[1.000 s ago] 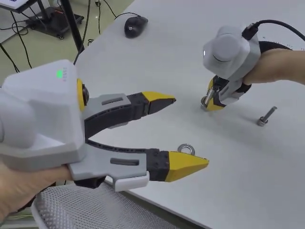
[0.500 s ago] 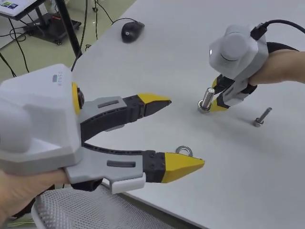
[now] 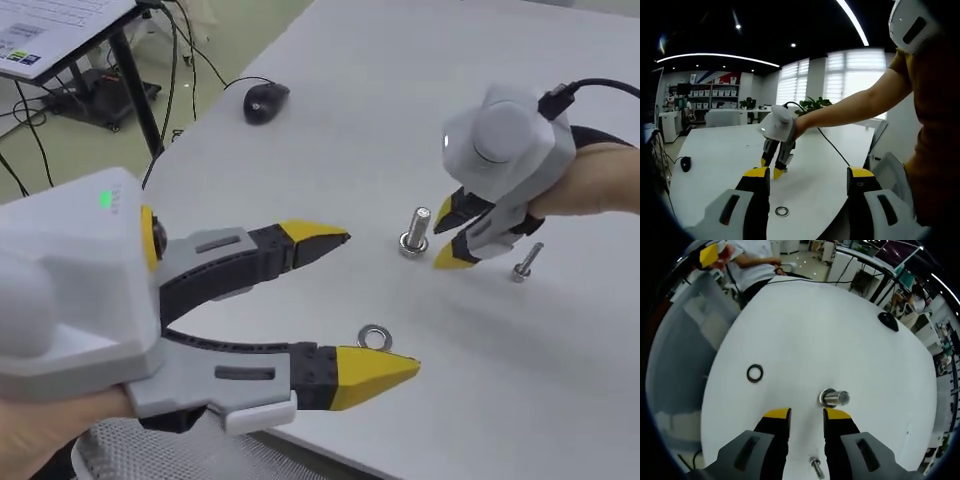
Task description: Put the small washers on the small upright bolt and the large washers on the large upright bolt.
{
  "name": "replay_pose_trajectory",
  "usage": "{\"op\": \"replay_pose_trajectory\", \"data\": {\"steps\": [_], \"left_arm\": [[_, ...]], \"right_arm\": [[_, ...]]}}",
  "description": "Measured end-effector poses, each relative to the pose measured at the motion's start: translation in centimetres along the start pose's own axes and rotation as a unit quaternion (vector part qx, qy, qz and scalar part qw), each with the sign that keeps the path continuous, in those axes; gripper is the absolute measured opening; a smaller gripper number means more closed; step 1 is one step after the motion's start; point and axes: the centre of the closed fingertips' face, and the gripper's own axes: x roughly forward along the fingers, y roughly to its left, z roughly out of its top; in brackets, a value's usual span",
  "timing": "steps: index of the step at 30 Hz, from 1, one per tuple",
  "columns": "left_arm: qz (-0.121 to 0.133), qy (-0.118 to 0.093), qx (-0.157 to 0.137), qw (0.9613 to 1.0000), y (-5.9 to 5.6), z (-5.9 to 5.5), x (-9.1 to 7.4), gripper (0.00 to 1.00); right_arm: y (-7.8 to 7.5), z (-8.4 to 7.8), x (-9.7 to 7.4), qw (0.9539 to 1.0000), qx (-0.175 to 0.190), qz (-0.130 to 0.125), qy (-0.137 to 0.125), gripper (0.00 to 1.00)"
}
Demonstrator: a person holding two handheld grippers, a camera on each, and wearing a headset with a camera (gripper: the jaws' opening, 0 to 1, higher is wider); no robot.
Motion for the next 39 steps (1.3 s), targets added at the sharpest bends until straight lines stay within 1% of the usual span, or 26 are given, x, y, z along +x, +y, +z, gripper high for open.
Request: {"op": "replay_pose_trajectory", "data": {"steps": [3, 6, 8, 13, 15, 20, 24, 26, 30, 35, 39], "left_arm": [[0.001, -0.002, 0.002, 1.0, -0.4, 0.1, -0.3, 0.61], [0.003, -0.004, 0.005, 1.0, -0.8, 0.2, -0.6, 0.62], [0.005, -0.004, 0.005, 1.0, -1.0, 0.1, -0.7, 0.61], [0.011, -0.008, 0.008, 0.9999, -1.1, 0.3, -1.0, 0.61], [0.012, -0.01, 0.009, 0.9998, -1.2, 0.4, -1.2, 0.62], [0.019, -0.011, 0.006, 0.9997, -1.2, 0.3, -1.5, 0.62], [0.022, -0.015, 0.005, 0.9996, -1.1, 0.4, -1.5, 0.62], [0.026, -0.015, 0.006, 0.9995, -1.0, 0.4, -1.5, 0.62], [0.03, -0.023, 0.004, 0.9993, -0.8, 0.6, -1.5, 0.62], [0.033, -0.02, 0.004, 0.9992, -0.5, 0.5, -1.4, 0.62], [0.034, -0.03, 0.001, 0.999, -0.5, 0.8, -1.4, 0.62]], "right_arm": [[1.4, 0.7, 0.1, 0.9999, -0.01, 0.004, -0.002, 0.26], [3.4, 1.6, 0.7, 0.9996, -0.017, 0.022, -0.007, 0.27], [4.5, 2.1, 1.2, 0.9992, -0.026, 0.029, -0.007, 0.27], [6.6, 3.3, 2.4, 0.9981, -0.036, 0.049, -0.012, 0.27], [7.1, 3.6, 2.9, 0.9976, -0.039, 0.055, -0.012, 0.27], [8.0, 3.9, 3.7, 0.9968, -0.042, 0.068, -0.008, 0.28], [8.6, 3.8, 4.4, 0.9961, -0.045, 0.077, -0.005, 0.29], [8.7, 3.6, 4.7, 0.9958, -0.048, 0.078, -0.001, 0.3], [8.9, 3.3, 5.2, 0.9958, -0.045, 0.08, 0.001, 0.31], [9.0, 3.1, 5.6, 0.9956, -0.043, 0.084, 0.003, 0.34], [8.9, 3.2, 5.7, 0.9959, -0.039, 0.082, 0.0, 0.33]]}}
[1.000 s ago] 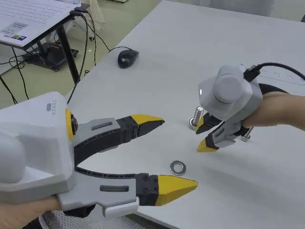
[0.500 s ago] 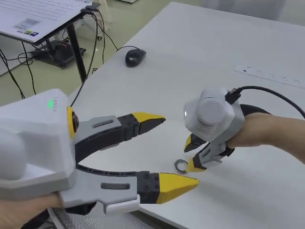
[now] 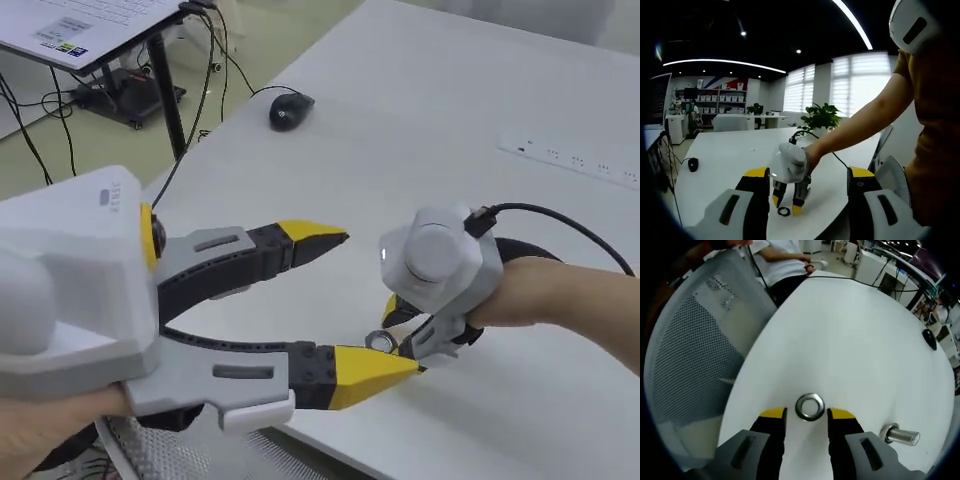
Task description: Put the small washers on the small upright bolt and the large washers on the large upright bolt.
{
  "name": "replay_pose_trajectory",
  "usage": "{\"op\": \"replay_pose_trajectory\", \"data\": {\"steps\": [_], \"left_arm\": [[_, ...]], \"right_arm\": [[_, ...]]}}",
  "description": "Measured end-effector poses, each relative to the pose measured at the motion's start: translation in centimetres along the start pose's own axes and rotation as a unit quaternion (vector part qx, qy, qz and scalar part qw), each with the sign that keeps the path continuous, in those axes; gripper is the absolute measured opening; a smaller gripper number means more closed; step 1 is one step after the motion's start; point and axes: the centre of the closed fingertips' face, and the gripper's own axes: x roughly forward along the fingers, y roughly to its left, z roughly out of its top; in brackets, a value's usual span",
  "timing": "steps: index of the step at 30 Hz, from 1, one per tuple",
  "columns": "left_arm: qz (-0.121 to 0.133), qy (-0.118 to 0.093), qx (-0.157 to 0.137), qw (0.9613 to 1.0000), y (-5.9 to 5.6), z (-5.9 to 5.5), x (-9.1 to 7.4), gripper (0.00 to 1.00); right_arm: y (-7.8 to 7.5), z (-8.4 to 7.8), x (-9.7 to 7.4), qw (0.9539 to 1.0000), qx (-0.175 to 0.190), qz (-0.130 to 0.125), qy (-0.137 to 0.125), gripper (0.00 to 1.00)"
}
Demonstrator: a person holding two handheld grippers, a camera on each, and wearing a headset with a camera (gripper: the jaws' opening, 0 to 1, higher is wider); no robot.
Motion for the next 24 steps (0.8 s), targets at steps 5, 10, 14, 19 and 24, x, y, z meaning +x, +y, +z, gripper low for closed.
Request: {"op": "replay_pose_trajectory", "data": {"steps": [5, 10, 14, 19, 24], "left_arm": [[0.0, 0.003, -0.003, 1.0, 0.02, -0.29, -0.13, 0.62], [0.001, 0.001, -0.006, 1.0, 0.09, -0.27, -0.19, 0.62], [0.0, 0.0, -0.005, 1.0, 0.01, -0.21, -0.12, 0.62], [0.0, 0.001, -0.005, 1.0, -0.02, -0.2, -0.09, 0.62], [-0.002, 0.001, -0.004, 1.0, -0.15, -0.19, -0.03, 0.62]], "right_arm": [[0.06, 0.28, 0.11, 1.0, -0.001, -0.003, -0.002, 0.32], [0.29, 0.31, 0.12, 1.0, -0.008, -0.002, 0.003, 0.29], [0.38, 0.47, -0.06, 0.9999, -0.014, -0.003, 0.002, 0.24], [0.33, 0.41, -0.27, 1.0, -0.002, -0.004, 0.003, 0.22], [0.13, 0.17, -0.44, 1.0, 0.005, -0.007, 0.0, 0.21]]}}
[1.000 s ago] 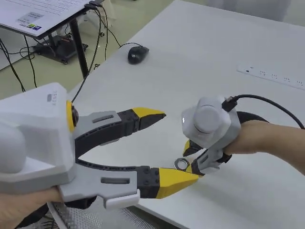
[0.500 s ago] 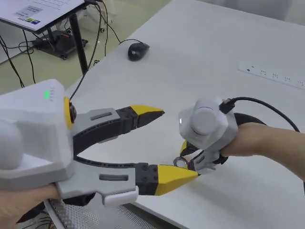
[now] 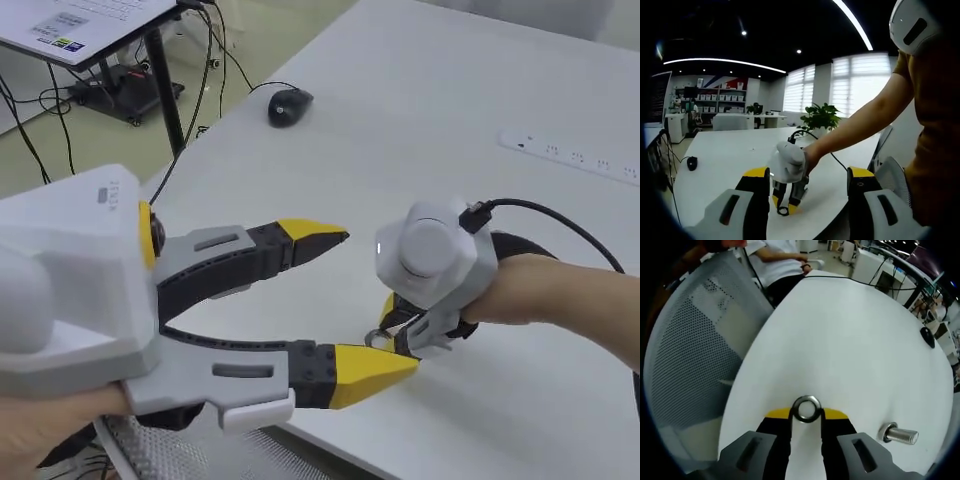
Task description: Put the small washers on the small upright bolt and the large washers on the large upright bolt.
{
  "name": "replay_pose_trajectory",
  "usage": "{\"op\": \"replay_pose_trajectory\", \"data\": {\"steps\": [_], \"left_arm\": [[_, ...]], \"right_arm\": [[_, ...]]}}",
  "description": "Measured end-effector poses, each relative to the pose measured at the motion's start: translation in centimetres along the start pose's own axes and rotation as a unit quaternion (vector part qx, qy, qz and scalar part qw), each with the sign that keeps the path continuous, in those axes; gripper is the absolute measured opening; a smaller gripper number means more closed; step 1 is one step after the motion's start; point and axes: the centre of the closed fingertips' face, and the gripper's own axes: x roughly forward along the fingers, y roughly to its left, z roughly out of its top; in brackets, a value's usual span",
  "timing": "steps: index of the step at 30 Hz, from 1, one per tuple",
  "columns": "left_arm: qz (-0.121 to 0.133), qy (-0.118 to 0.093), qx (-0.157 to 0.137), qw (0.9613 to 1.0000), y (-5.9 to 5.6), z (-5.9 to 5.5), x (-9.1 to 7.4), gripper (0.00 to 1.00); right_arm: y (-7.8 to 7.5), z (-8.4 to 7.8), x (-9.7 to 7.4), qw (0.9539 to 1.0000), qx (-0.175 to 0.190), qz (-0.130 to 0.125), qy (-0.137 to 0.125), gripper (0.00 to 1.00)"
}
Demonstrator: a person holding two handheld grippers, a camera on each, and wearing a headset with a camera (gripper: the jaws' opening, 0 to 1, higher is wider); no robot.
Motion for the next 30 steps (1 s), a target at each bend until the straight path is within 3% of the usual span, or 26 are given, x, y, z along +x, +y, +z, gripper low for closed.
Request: {"op": "replay_pose_trajectory", "data": {"steps": [11, 21, 30], "left_arm": [[-0.007, 0.007, -0.001, 0.9999, -0.1, -0.4, 0.4, 0.62], [-0.022, 0.011, 0.001, 0.9997, -0.1, -0.2, 1.4, 0.62], [-0.032, 0.016, 0.001, 0.9994, 0.2, -0.3, 2.0, 0.62]], "right_arm": [[-1.6, -1.8, -2.4, 0.9998, 0.012, -0.011, 0.009, 0.21], [-7.0, -4.1, -7.5, 0.9965, 0.044, -0.07, 0.011, 0.21], [-10.7, -3.7, -9.7, 0.9938, 0.041, -0.102, 0.014, 0.21]]}}
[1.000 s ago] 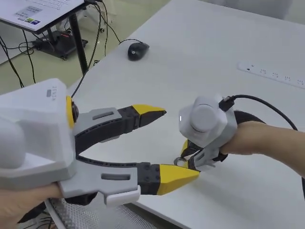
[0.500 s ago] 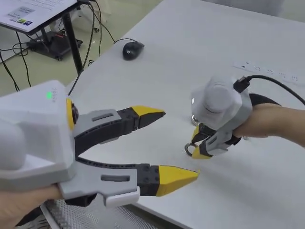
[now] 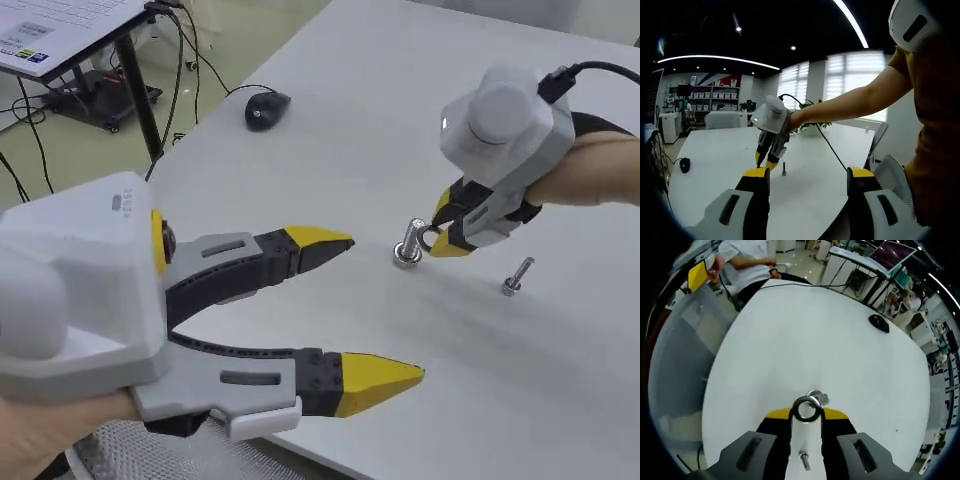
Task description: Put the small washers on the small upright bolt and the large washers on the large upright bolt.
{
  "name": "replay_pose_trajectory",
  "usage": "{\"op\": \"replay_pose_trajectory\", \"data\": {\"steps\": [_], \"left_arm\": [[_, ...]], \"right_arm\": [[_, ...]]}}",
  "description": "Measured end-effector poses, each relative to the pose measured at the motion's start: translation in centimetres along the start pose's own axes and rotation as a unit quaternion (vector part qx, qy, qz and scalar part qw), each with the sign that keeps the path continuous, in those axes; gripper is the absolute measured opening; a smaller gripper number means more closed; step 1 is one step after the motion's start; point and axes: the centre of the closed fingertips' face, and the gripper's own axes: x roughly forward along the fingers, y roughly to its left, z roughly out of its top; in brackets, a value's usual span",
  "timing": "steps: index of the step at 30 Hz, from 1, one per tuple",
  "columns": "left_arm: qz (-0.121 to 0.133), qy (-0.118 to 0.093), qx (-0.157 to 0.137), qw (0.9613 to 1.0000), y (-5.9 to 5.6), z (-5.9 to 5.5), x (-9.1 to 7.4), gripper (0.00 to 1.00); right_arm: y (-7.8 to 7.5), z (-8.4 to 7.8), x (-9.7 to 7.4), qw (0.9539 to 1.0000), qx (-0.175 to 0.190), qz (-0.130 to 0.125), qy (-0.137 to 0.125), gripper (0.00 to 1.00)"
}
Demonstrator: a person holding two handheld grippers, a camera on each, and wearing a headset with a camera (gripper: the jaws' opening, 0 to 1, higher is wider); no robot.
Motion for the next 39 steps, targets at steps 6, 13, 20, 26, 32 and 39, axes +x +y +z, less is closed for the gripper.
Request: {"op": "replay_pose_trajectory", "data": {"steps": [6, 13, 20, 26, 32, 39], "left_arm": [[0.001, 0.002, -0.002, 1.0, 0.5, -0.1, 0.0, 0.62], [0.006, 0.005, -0.004, 1.0, 1.2, -0.4, 0.1, 0.62], [0.01, 0.006, -0.006, 0.9999, 1.7, -0.6, 0.1, 0.62], [0.007, 0.006, -0.008, 0.9999, 1.9, -0.6, 0.4, 0.62], [0.007, 0.006, -0.009, 0.9999, 1.9, -0.7, 0.4, 0.62], [0.006, 0.01, -0.01, 0.9999, 1.8, -0.9, 0.4, 0.61]], "right_arm": [[-0.8, 0.8, 0.6, 1.0, -0.005, -0.007, 0.004, 0.21], [-2.1, 1.2, 1.9, 0.9999, -0.01, -0.003, 0.008, 0.21], [-2.2, 1.0, 2.6, 0.9998, -0.008, 0.006, 0.017, 0.21], [-2.2, 1.1, 2.7, 0.9998, -0.002, 0.012, 0.014, 0.21], [-1.8, 0.4, 2.9, 0.9995, -0.006, 0.017, 0.027, 0.21], [-1.6, 0.4, 3.7, 0.9993, -0.007, 0.017, 0.032, 0.21]]}}
